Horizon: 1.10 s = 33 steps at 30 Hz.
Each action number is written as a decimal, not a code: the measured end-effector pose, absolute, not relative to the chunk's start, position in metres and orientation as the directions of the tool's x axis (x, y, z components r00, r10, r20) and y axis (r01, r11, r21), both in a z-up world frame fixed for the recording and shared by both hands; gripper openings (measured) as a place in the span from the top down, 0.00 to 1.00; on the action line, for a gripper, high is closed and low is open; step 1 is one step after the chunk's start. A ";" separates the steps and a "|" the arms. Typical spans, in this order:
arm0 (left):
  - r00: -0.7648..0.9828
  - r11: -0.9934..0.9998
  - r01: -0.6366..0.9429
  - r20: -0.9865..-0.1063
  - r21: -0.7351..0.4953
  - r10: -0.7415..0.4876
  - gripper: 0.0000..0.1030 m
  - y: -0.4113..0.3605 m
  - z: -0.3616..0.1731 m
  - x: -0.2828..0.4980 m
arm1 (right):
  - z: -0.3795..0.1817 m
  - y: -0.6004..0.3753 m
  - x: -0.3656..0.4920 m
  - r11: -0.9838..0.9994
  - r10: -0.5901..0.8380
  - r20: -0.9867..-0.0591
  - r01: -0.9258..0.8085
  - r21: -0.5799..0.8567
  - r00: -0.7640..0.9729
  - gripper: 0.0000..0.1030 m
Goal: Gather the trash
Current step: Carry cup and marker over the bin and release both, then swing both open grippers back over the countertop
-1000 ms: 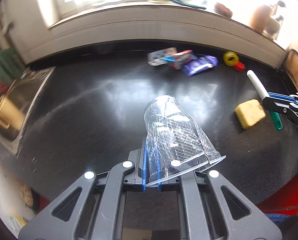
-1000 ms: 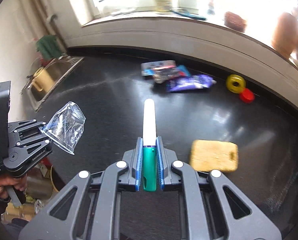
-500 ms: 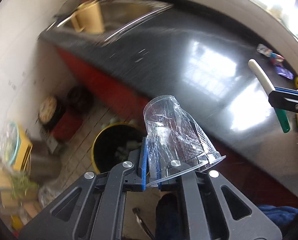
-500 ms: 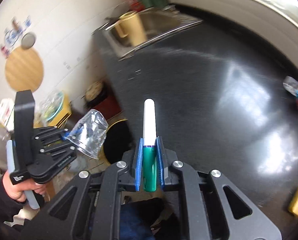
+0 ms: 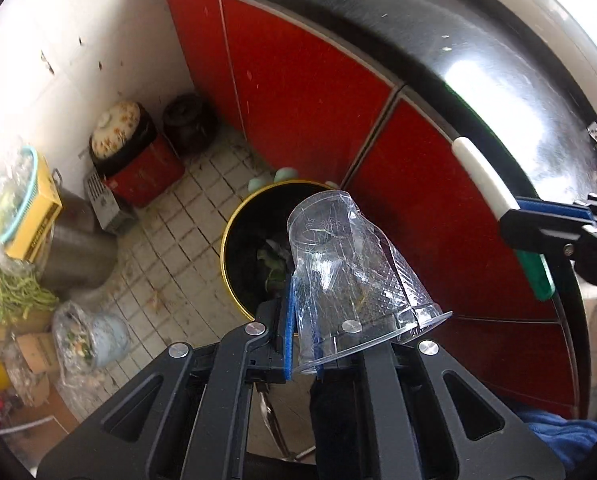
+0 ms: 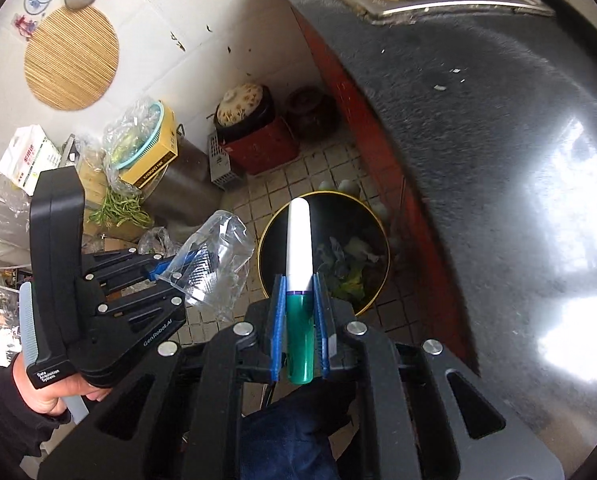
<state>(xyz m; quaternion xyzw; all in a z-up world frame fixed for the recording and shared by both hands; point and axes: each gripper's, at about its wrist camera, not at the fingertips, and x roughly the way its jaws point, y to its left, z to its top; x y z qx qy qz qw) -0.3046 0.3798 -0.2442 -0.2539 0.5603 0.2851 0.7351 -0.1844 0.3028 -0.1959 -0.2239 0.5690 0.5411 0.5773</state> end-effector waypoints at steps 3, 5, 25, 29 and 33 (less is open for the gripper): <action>0.209 0.710 -0.702 -0.969 -0.053 0.134 0.93 0.387 -0.250 -0.306 | -0.206 0.317 -0.185 0.329 0.341 -0.909 -0.876 0.353 -0.238 0.86; 0.211 0.712 -0.699 -0.969 -0.058 0.128 0.93 0.389 -0.252 -0.306 | -0.209 0.322 -0.185 0.327 0.331 -0.915 -0.882 0.340 -0.230 0.86; 0.235 0.771 -0.637 -0.958 -0.026 0.162 0.16 0.386 -0.248 -0.296 | -0.172 0.311 -0.165 0.347 0.407 -0.894 -0.874 0.339 -0.186 0.34; 0.285 0.807 -0.591 -0.940 -0.020 0.185 0.12 0.368 -0.224 -0.273 | -0.140 0.270 -0.138 0.396 0.459 -0.883 -0.867 0.304 -0.100 0.23; 0.381 0.879 -0.475 -0.909 -0.038 0.166 0.12 0.333 -0.193 -0.229 | -0.107 0.203 -0.096 0.512 0.501 -0.865 -0.820 0.256 0.043 0.20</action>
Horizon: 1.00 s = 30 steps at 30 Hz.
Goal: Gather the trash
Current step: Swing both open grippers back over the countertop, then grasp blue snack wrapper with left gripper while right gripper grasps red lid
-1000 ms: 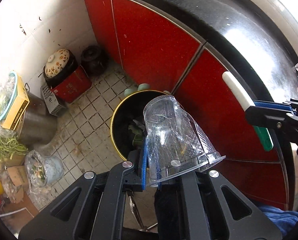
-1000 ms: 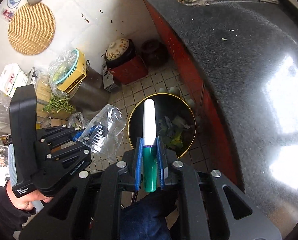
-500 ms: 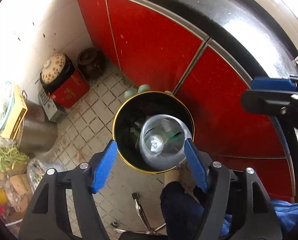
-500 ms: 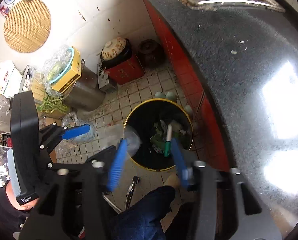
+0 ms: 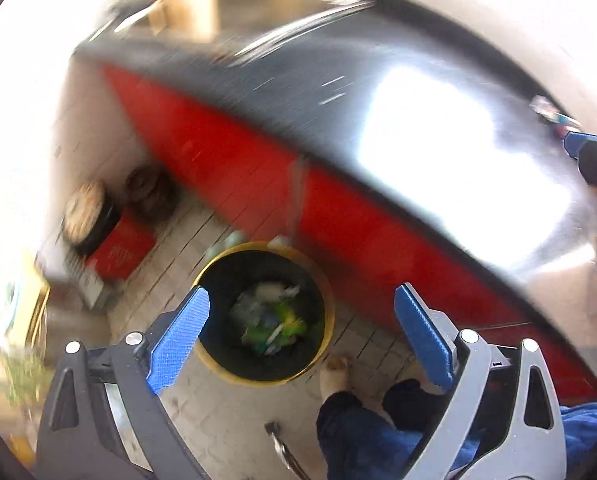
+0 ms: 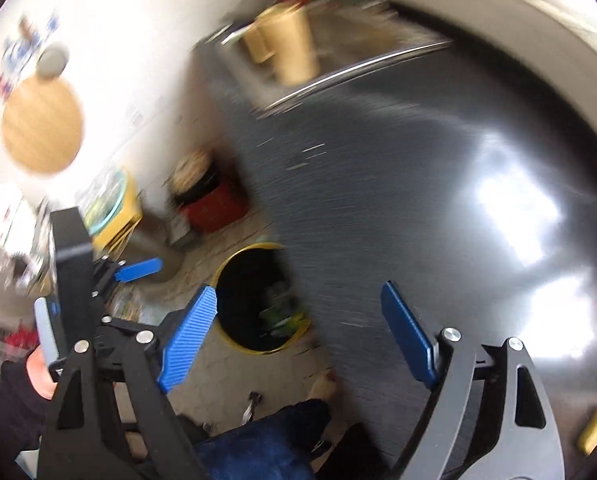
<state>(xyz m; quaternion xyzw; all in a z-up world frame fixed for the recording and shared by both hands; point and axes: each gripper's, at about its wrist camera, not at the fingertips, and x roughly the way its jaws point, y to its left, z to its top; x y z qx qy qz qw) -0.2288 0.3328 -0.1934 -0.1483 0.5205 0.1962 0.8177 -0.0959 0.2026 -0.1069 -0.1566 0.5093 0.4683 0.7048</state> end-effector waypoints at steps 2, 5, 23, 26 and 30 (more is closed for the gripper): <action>0.425 0.918 -0.395 -0.894 -0.041 0.143 0.12 0.309 -0.179 -0.200 | -0.091 0.159 -0.073 0.598 0.494 -0.858 -0.772 0.216 0.142 0.20; 0.481 0.967 -0.252 -0.872 -0.041 0.088 0.12 0.266 -0.160 -0.152 | -0.071 0.088 -0.042 0.721 0.460 -0.845 -0.670 0.175 0.274 0.20; 0.541 0.966 0.257 -0.834 0.041 -0.108 0.12 0.038 -0.134 0.038 | -0.052 -0.234 0.019 0.981 0.187 -0.813 -0.140 0.131 0.551 0.20; 0.540 0.963 0.259 -0.837 0.067 -0.087 0.12 0.033 -0.138 0.061 | -0.061 -0.248 0.032 0.983 0.184 -0.820 -0.119 0.141 0.543 0.20; 0.543 0.963 0.254 -0.838 0.093 -0.062 0.12 0.038 -0.143 0.099 | -0.074 -0.261 0.063 0.983 0.182 -0.827 -0.102 0.150 0.531 0.20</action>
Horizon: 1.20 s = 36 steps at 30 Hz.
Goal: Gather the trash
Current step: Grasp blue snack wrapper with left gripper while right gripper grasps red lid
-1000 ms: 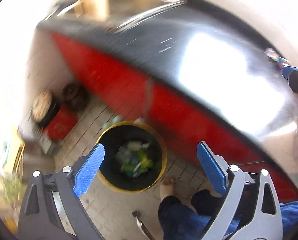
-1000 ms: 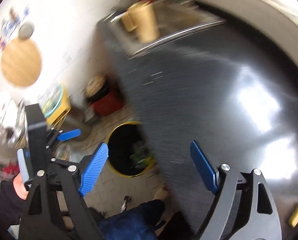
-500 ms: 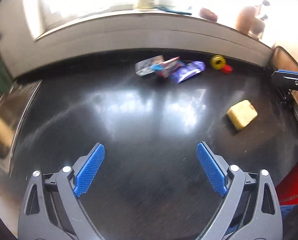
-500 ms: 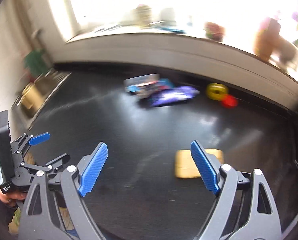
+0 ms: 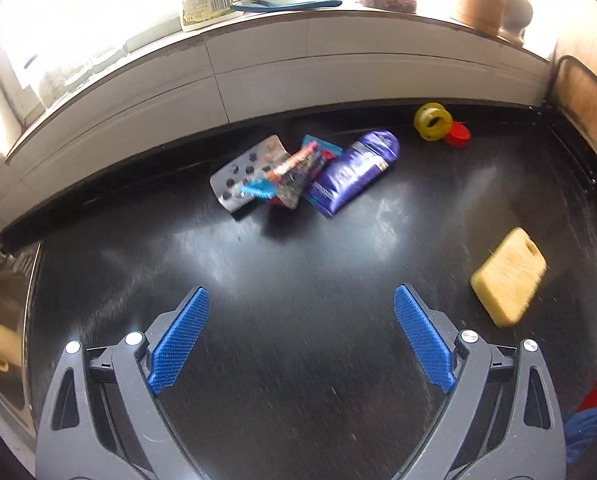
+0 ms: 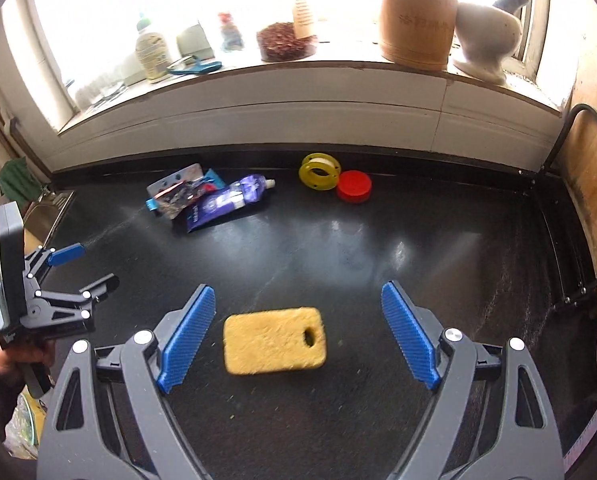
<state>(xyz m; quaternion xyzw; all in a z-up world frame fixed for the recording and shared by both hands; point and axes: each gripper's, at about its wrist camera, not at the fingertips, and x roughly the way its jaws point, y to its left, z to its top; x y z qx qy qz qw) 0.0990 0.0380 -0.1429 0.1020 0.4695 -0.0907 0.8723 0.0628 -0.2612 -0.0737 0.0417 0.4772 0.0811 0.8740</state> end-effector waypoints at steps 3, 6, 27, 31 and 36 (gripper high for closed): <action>0.545 0.958 0.262 -0.837 0.121 -0.044 0.12 0.042 -0.153 0.138 | -0.086 -0.271 0.090 0.985 0.175 -0.839 -0.091 0.150 0.515 0.20; 0.536 0.952 0.277 -0.843 0.132 -0.039 0.12 0.042 -0.164 0.169 | -0.110 -0.283 0.131 0.985 0.172 -0.857 -0.086 0.148 0.486 0.20; 0.451 0.950 0.310 -0.886 0.043 -0.107 0.94 0.026 -0.204 0.238 | -0.217 -0.284 0.264 0.986 0.101 -0.909 -0.165 0.036 0.405 0.52; 0.456 0.958 0.287 -0.882 0.024 -0.115 0.94 0.021 -0.187 0.222 | -0.202 -0.284 0.239 0.990 0.085 -0.905 -0.134 0.031 0.416 0.52; 0.467 0.962 0.270 -0.878 0.026 -0.107 0.94 0.017 -0.164 0.180 | -0.172 -0.281 0.192 0.994 0.088 -0.896 -0.099 0.050 0.435 0.52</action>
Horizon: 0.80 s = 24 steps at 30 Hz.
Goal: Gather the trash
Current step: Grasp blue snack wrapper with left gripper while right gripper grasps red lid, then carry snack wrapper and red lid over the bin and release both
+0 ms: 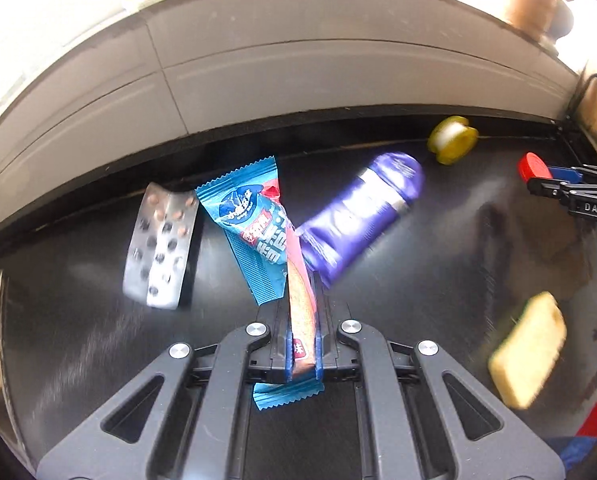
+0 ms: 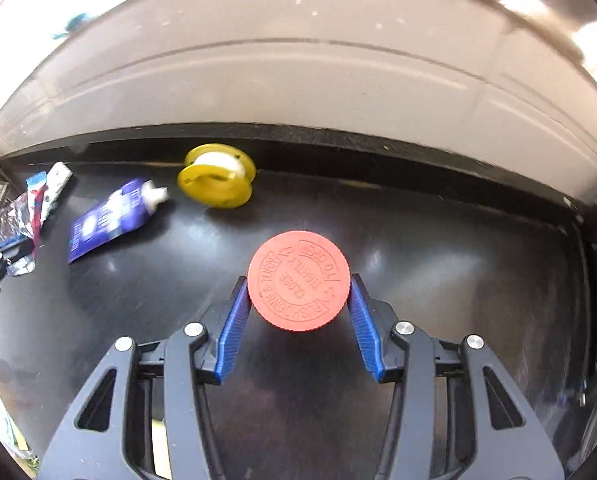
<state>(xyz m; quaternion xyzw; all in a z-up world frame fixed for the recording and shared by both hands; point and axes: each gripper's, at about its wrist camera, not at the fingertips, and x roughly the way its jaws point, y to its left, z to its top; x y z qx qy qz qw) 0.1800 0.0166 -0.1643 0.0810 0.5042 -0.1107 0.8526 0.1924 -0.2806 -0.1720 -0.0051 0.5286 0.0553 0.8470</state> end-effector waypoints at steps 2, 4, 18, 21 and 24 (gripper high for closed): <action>0.474 0.965 0.262 -0.874 0.023 -0.108 0.94 0.010 -0.156 0.152 | -0.155 -0.277 0.170 0.994 0.100 -0.888 -0.092 0.065 0.449 0.52; 0.475 0.968 0.251 -0.874 0.024 -0.101 0.94 0.006 -0.150 0.128 | -0.141 -0.269 0.144 0.993 0.108 -0.879 -0.095 0.072 0.464 0.52; 0.461 0.970 0.243 -0.881 0.014 -0.103 0.94 0.003 -0.146 0.022 | -0.115 -0.237 0.023 0.989 0.136 -0.878 -0.118 0.091 0.459 0.52; 0.468 0.970 0.242 -0.878 0.018 -0.101 0.94 0.007 -0.143 0.017 | -0.114 -0.230 0.012 0.988 0.139 -0.877 -0.120 0.093 0.460 0.52; 0.476 0.972 0.236 -0.874 0.016 -0.101 0.94 0.012 -0.139 0.015 | -0.112 -0.225 0.006 0.987 0.143 -0.874 -0.127 0.094 0.464 0.52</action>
